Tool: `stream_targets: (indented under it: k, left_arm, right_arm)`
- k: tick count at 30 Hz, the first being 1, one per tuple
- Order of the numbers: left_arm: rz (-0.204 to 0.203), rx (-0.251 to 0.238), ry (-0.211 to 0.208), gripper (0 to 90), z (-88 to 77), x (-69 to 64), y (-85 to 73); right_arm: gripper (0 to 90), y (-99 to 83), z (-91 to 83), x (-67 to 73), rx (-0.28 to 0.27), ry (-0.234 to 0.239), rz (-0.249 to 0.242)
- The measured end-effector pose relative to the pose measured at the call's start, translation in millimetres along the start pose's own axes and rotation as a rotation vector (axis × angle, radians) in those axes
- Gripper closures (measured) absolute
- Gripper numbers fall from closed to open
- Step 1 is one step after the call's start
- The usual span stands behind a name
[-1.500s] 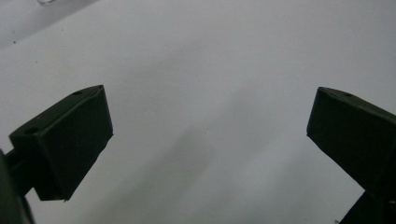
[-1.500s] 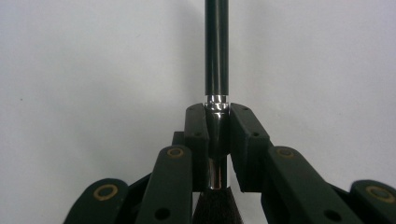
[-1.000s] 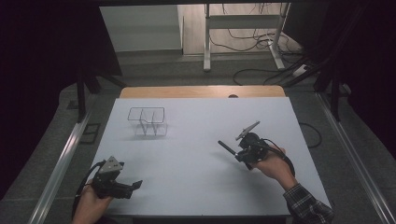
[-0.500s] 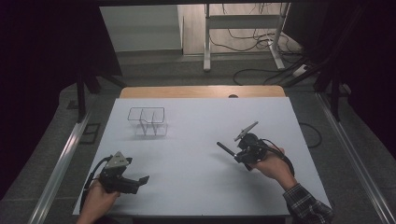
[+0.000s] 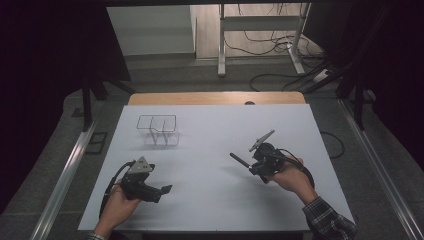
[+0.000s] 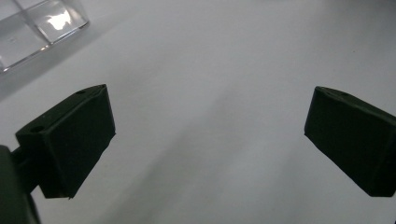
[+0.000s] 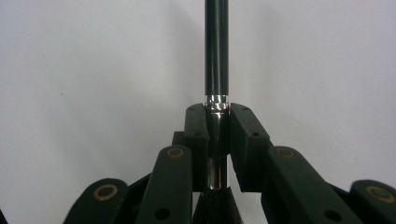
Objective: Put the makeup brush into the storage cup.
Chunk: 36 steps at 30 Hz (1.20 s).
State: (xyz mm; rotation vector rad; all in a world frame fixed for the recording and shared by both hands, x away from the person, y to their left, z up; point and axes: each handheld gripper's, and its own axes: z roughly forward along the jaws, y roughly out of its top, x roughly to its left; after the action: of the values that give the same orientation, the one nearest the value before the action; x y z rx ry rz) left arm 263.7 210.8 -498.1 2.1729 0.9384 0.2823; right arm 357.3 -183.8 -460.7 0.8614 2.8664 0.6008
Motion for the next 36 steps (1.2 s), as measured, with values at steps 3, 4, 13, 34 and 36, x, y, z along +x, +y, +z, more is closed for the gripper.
stream_targets:
  k: [3, 4, 13, 34, 36]
  left_arm:
    - [0.015, 0.008, -0.006, 2.1, 4.9, -1.9, 5.9]
    - [0.020, 0.013, -0.009, 2.1, 6.7, -2.7, 8.2]
    - [0.040, 0.031, -0.049, 2.3, 22.5, -10.5, 25.5]
    - [0.062, 0.039, -0.087, 1.2, 43.0, -19.8, 50.7]
    - [0.068, 0.045, -0.091, 1.0, 44.4, -20.7, 52.4]
  right_arm:
    - [77.2, 0.8, -1.5, 1.3, -0.003, 0.006, -0.002]
    - [77.3, 1.0, -2.0, 1.7, -0.004, 0.007, -0.003]
    - [77.2, 3.4, -2.5, 5.7, 0.001, 0.017, -0.017]
    - [77.2, 9.6, -0.1, 15.7, 0.016, 0.047, -0.053]
    - [77.2, 10.4, 0.3, 17.1, 0.018, 0.049, -0.063]
